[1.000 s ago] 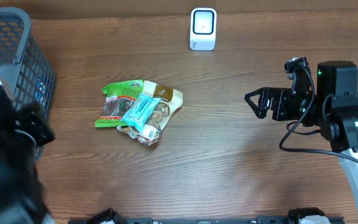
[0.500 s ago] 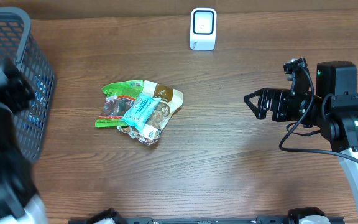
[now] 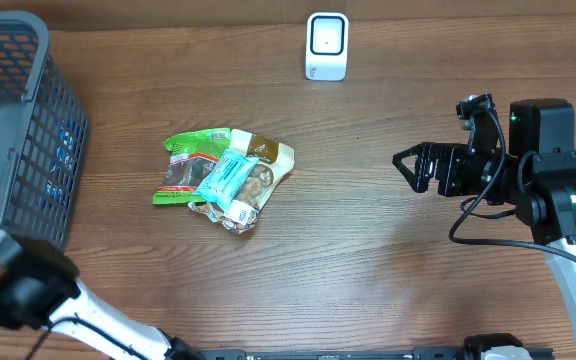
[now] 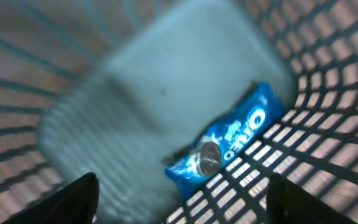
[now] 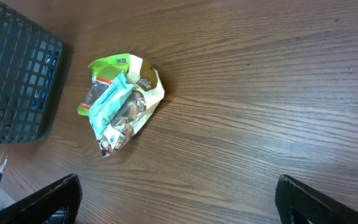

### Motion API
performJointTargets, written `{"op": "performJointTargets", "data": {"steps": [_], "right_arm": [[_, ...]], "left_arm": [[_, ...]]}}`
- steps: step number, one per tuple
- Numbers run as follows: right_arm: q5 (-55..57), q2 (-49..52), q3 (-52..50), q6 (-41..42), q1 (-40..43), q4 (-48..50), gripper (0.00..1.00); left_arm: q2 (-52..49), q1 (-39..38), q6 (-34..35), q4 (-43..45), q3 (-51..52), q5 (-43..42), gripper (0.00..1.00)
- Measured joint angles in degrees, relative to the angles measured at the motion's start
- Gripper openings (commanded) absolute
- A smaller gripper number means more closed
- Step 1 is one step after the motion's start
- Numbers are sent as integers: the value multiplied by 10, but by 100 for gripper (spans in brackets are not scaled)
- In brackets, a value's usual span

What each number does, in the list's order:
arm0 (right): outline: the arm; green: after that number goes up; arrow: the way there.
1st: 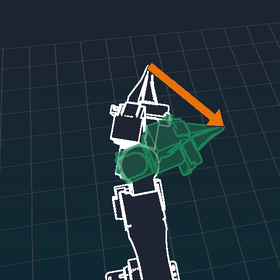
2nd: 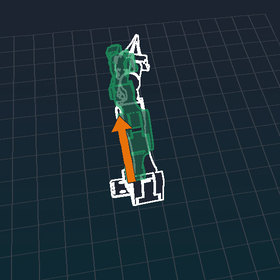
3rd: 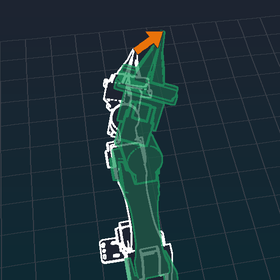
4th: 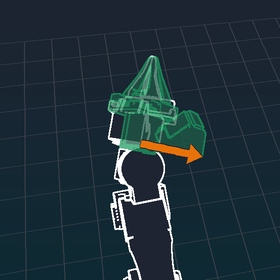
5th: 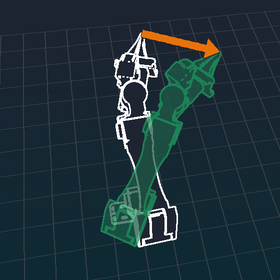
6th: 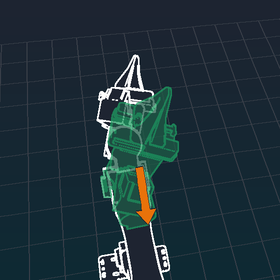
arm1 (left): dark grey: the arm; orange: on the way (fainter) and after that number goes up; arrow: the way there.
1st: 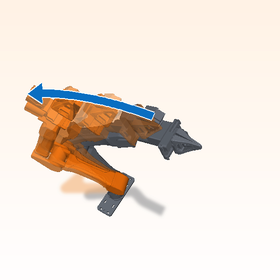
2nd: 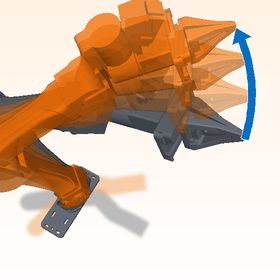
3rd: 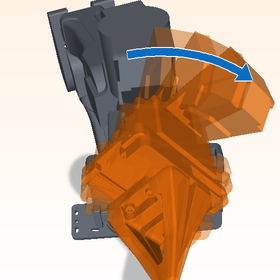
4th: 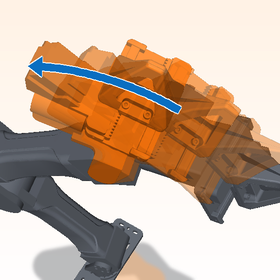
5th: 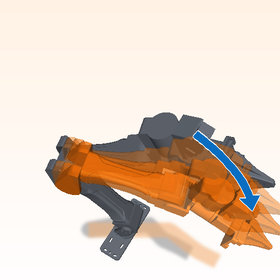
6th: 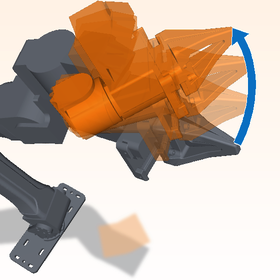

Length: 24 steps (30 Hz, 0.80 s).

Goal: Scan the item barcode
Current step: 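Reach into the basket and grasp the blue Oreo pack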

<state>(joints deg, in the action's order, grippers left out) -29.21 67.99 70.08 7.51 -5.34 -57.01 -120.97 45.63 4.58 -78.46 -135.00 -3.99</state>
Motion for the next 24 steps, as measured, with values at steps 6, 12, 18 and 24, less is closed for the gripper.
{"op": "performJointTargets", "data": {"steps": [6, 12, 18, 24], "right_arm": [[0, 0, 0, 0, 0, -2, 100], [0, 0, 0, 0, 0, 1, 100], [0, 0, 0, 0, 0, 5, 100], [0, 0, 0, 0, 0, 5, 100]], "left_arm": [[-113, -3, -14, -9, 0, -54, 72], [-130, -10, -53, 16, 29, -92, 75], [-132, -22, -76, 99, 164, -111, 74], [-111, -26, -82, 188, 249, -119, 15]]}}
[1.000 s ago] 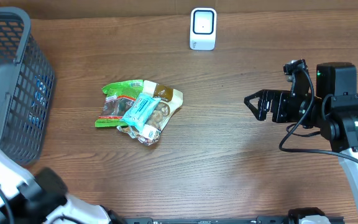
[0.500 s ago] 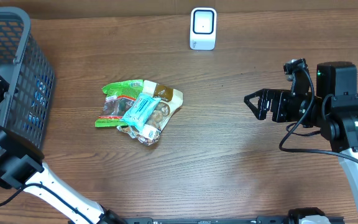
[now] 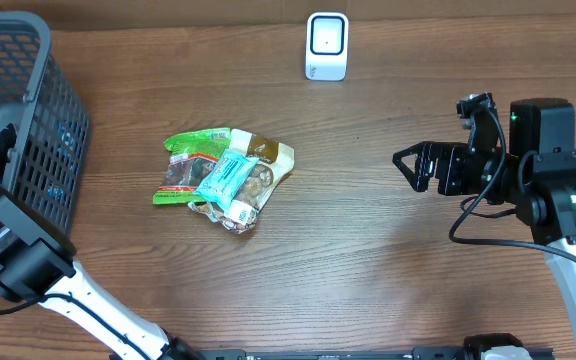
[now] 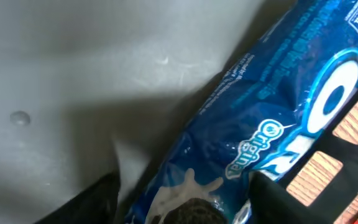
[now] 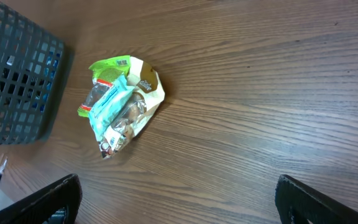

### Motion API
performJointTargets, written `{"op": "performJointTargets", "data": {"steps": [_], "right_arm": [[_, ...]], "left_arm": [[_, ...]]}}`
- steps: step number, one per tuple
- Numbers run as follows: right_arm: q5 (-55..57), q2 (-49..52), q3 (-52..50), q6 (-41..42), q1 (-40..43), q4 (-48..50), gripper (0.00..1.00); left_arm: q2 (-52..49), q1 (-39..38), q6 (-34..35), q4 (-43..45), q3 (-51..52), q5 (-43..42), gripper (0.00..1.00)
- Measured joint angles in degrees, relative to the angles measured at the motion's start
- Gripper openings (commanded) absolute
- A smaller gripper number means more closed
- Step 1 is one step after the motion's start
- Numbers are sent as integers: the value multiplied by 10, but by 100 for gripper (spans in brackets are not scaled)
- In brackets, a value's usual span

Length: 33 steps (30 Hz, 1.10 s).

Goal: Scan the item barcode
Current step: 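Reach into the basket and grasp the blue Oreo pack, then lift the Oreo pack out and place it beside the pile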

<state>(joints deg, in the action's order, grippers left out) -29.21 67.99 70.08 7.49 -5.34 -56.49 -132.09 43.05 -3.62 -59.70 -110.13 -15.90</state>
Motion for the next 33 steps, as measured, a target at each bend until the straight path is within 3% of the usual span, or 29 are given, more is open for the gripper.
{"op": "performJointTargets", "data": {"steps": [1, 8, 16, 23, 28, 33], "right_arm": [[0, 0, 0, 0, 0, 0, 100], [0, 0, 0, 0, 0, 0, 100], [0, 0, 0, 0, 0, -1, 100], [0, 0, 0, 0, 0, -1, 100], [0, 0, 0, 0, 0, 4, 100], [0, 0, 0, 0, 0, 9, 100]], "left_arm": [[2, -1, 0, 5, 6, -3, 4], [8, -5, 18, -3, 10, -3, 4], [15, 28, 48, -170, -141, 34, 4], [302, 20, 52, -187, -206, 38, 4], [424, -113, 47, -259, -215, 6, 4], [413, -283, 45, -282, -148, -5, 4]]}}
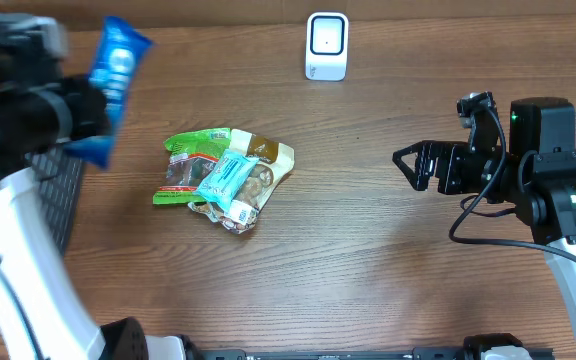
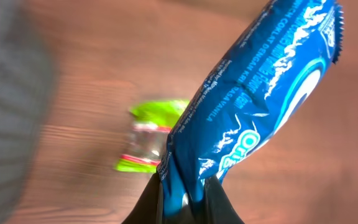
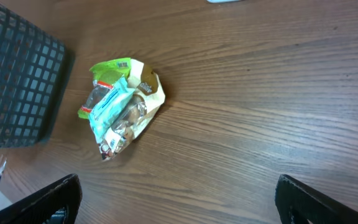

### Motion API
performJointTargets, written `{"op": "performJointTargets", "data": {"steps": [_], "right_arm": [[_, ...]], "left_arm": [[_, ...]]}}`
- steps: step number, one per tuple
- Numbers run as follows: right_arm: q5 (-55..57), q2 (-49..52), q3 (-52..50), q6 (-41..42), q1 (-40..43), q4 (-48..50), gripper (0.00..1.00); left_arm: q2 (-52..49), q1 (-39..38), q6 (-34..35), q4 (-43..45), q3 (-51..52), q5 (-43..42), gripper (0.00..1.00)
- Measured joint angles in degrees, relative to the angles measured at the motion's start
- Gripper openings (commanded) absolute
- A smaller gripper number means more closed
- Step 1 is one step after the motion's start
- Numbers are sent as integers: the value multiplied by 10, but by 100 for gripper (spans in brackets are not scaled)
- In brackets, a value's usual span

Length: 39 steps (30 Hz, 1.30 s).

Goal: Scan the item barcode
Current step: 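Lift the Oreo pack out and place it beside the pile, then lower the right gripper onto the Oreo pack and grasp it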

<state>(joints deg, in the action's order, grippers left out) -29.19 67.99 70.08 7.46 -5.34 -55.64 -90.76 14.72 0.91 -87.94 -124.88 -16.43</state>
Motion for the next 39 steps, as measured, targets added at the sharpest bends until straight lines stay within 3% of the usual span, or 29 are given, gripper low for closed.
{"op": "performJointTargets", "data": {"steps": [2, 8, 14, 16, 18, 19, 20, 23, 26, 31, 35, 39], "right_arm": [[0, 0, 0, 0, 0, 2, 100], [0, 0, 0, 0, 0, 7, 100], [0, 0, 0, 0, 0, 7, 100], [0, 0, 0, 0, 0, 7, 100], [0, 0, 0, 0, 0, 8, 100], [0, 0, 0, 0, 0, 7, 100], [0, 0, 0, 0, 0, 8, 100], [0, 0, 0, 3, 0, 12, 99], [-1, 5, 0, 28, 0, 19, 90], [-3, 92, 0, 162, -14, 49, 71], [5, 176, 0, 261, -67, 68, 71], [16, 272, 0, 339, -162, 105, 70]], "left_arm": [[-16, -88, 1, 41, 97, -5, 4], [-70, -249, 12, 227, 319, -78, 4], [-179, -336, 84, 337, 409, -110, 4], [-224, -346, 105, 343, 417, -110, 31], [-241, -350, 121, 344, 420, -112, 68], [-241, -350, 124, 344, 420, -114, 91], [-240, -350, 127, 340, 418, -118, 100], [-235, -349, 111, 278, 386, -113, 100], [-205, -341, 96, 205, 297, -72, 100], [-67, -264, 81, 189, 102, -9, 100], [4, -236, 80, 216, 73, 43, 100], [-1, -232, 81, 208, 74, 106, 100]]}}
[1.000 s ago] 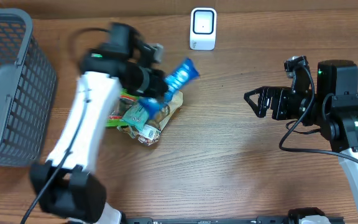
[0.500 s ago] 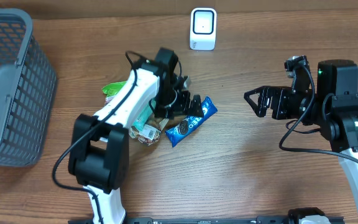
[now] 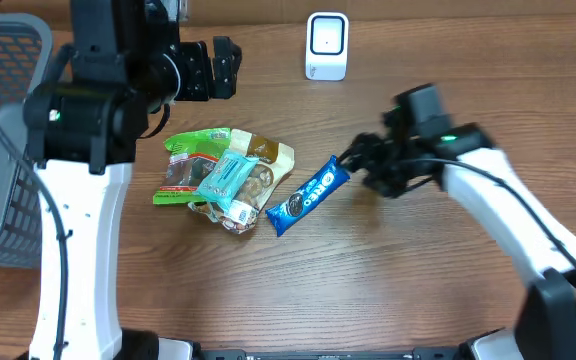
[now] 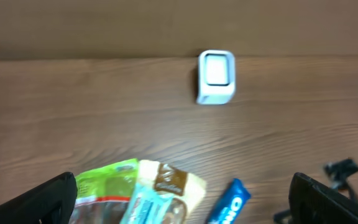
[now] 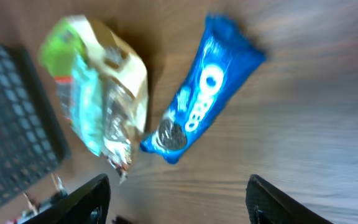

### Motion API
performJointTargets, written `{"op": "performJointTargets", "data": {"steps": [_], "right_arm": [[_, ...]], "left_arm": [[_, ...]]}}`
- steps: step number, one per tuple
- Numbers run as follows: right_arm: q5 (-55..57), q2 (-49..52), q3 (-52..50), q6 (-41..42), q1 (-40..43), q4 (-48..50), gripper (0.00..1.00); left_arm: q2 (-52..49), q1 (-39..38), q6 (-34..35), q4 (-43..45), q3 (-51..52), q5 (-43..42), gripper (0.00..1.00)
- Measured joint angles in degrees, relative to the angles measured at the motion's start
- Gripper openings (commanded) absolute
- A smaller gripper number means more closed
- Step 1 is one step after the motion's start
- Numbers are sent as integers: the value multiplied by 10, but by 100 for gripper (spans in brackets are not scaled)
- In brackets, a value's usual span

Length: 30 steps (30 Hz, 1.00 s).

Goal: Scan the item barcode
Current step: 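Lower the right gripper onto the Oreo pack and grasp it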

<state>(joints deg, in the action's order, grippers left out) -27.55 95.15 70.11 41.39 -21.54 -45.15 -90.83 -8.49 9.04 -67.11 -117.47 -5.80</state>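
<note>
A blue Oreo pack (image 3: 308,195) lies flat on the wooden table, just right of a pile of snack bags; it also shows as the Oreo pack (image 5: 207,112) and Oreo pack (image 4: 229,202). The white scanner (image 3: 327,45) stands at the table's far edge, also seen as the scanner (image 4: 216,76). My left gripper (image 3: 224,68) hangs open and empty, high over the table's back left. My right gripper (image 3: 366,166) is open close to the pack's right end, with nothing between its fingers (image 5: 278,199).
A pile of snack bags (image 3: 223,175), green, tan and light blue, lies at the table's middle left. A grey mesh basket (image 3: 8,150) stands at the left edge. The snack pile (image 5: 98,106) sits right beside the Oreo pack.
The left gripper held the Oreo pack in the air near the basket; now it is open and the pack lies on the table. The right arm has moved left, close to the pack.
My left gripper was open above the Oreo pack inside the basket, then down close on the pack. Then it held the pack up outside the basket. Now the pack lies on the table beside the snack pile, with the right gripper near it.
</note>
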Motion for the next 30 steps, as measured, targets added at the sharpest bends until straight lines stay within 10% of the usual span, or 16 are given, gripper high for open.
{"op": "performJointTargets", "data": {"steps": [10, 21, 27, 30], "right_arm": [[99, 134, 0, 116, -155, 139, 59], [119, 164, 8, 171, -170, 121, 4], [-28, 169, 12, 30, -94, 4, 4], [-110, 170, 11, -168, -21, -93, 4]], "left_arm": [[-24, 0, 0, -33, 2, 65, 100], [-42, 0, 0, -47, 5, 67, 100], [-42, 0, 0, -47, 5, 68, 100], [-42, 0, 0, -47, 5, 68, 100]]}}
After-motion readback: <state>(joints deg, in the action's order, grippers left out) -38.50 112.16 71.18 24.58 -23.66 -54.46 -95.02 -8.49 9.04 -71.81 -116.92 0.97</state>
